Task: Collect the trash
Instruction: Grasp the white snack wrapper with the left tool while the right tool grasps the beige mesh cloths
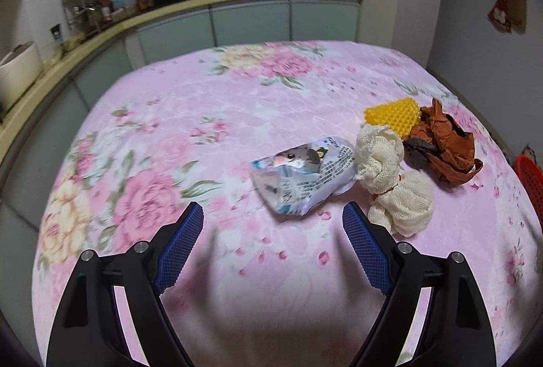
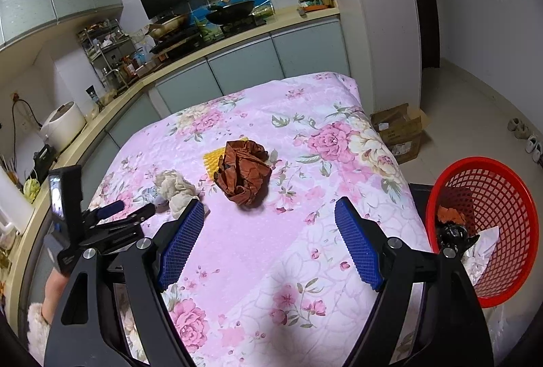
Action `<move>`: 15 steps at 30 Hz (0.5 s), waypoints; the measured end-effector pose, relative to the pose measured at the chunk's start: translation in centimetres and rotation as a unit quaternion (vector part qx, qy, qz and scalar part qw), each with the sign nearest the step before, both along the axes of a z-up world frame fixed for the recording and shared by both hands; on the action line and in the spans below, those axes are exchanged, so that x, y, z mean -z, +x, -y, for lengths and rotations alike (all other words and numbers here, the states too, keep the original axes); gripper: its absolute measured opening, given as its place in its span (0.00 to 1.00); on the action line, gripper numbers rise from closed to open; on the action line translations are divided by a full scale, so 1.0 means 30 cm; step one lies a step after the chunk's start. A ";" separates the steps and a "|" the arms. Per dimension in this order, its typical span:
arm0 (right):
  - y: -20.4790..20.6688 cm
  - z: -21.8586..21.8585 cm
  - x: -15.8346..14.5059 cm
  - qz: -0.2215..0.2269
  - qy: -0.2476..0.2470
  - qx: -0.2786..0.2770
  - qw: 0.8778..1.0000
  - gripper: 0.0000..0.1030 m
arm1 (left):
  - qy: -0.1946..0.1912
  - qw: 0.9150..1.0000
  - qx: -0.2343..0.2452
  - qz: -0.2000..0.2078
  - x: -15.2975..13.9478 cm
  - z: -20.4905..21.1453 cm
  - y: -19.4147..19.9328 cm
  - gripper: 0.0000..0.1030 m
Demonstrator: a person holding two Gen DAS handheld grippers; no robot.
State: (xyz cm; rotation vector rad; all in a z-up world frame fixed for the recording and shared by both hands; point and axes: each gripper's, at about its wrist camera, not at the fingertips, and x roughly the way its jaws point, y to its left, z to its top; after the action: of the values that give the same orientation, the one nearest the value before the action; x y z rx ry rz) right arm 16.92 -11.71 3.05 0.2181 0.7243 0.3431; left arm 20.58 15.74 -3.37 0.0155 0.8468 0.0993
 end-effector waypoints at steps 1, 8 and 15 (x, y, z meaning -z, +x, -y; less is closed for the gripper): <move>0.004 -0.003 0.002 -0.002 0.000 -0.001 1.000 0.74 | 0.004 1.000 0.005 -0.002 0.005 0.005 0.014 0.79; 0.025 -0.015 0.020 -0.011 0.001 -0.004 1.000 0.74 | 0.024 0.999 0.038 -0.005 0.020 0.048 0.089 0.79; 0.037 -0.016 0.031 -0.018 0.000 -0.003 1.000 0.74 | 0.019 0.998 0.054 -0.015 0.054 0.058 0.130 0.67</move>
State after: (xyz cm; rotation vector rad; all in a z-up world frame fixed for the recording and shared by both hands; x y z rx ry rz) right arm 18.03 -11.24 2.12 0.2225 0.7599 0.3465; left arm 24.48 13.99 -4.99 0.0996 0.8716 0.0133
